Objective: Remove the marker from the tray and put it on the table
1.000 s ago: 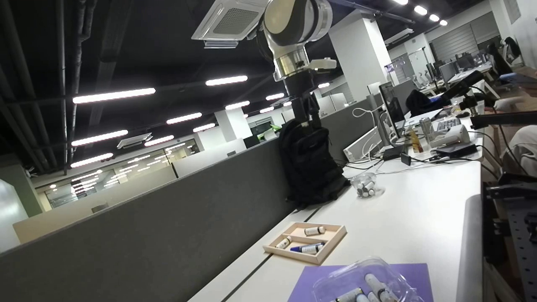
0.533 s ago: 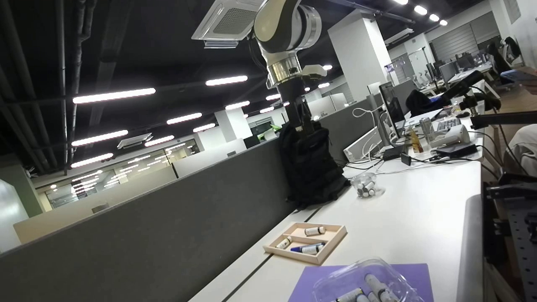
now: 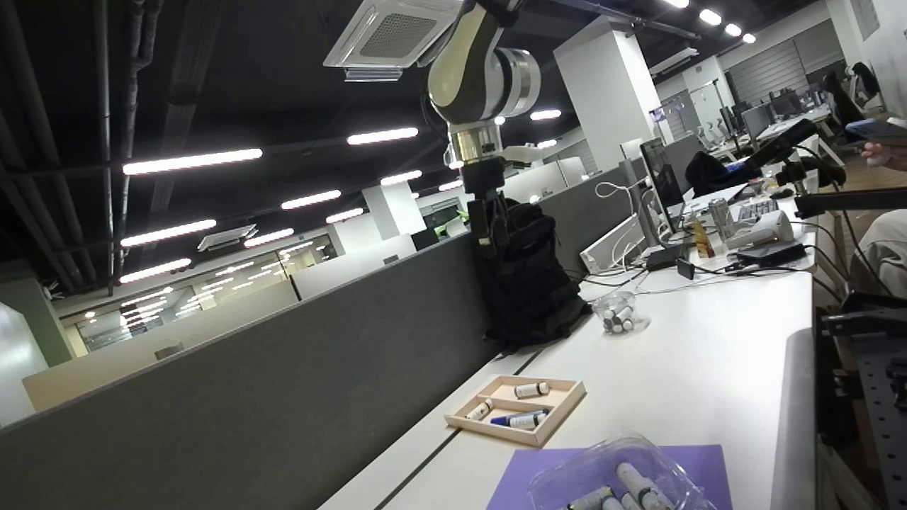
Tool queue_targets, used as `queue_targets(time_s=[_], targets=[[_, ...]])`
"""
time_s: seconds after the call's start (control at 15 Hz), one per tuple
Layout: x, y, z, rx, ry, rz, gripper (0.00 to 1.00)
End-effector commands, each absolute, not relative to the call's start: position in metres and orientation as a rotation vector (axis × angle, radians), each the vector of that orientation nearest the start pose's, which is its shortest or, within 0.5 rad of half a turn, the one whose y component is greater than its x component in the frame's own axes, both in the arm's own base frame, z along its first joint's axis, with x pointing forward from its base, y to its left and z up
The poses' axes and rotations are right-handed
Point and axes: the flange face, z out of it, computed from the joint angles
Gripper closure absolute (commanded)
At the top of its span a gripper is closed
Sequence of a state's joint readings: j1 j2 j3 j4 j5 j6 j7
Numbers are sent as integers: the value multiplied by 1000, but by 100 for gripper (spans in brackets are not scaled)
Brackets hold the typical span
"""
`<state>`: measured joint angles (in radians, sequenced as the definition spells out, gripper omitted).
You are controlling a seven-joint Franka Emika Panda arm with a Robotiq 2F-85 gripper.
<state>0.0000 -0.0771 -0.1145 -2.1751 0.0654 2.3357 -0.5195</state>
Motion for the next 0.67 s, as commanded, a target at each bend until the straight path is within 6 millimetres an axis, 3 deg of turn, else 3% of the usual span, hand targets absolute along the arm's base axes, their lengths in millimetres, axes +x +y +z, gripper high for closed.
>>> queue_targets(time_s=[0.0, 0.33, 0.6], targets=[[586, -66, 416, -3023, -609, -354, 0], [636, -69, 357, -3064, -668, -165, 0], [663, -72, 317, -3117, -786, 17, 0]])
